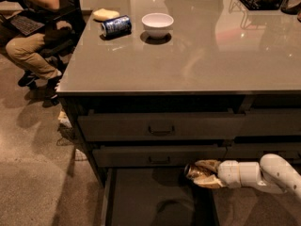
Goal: Pick orange can from bottom drawer and place on counter
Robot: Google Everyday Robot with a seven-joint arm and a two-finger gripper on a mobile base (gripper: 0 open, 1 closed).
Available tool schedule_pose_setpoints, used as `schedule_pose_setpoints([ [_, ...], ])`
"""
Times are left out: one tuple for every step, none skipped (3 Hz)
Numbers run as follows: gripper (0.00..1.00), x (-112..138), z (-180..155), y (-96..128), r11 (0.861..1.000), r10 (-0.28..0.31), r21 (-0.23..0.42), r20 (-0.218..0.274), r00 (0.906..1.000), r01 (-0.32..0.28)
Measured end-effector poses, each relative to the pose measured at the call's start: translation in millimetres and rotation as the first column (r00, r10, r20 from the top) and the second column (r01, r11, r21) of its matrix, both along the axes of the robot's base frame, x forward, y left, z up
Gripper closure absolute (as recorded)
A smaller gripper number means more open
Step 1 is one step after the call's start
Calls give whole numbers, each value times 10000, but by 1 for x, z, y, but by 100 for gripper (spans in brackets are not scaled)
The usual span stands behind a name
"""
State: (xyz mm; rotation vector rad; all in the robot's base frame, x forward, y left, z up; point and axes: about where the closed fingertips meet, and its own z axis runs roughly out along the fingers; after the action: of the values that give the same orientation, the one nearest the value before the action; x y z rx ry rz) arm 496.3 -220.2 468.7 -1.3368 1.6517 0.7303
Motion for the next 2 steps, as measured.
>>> schedule_pose_setpoints([
  [100,0,0,0,10000,0,2,1,10000,0],
  [100,6,25,-19,9993,-100,369,437,9990,84],
])
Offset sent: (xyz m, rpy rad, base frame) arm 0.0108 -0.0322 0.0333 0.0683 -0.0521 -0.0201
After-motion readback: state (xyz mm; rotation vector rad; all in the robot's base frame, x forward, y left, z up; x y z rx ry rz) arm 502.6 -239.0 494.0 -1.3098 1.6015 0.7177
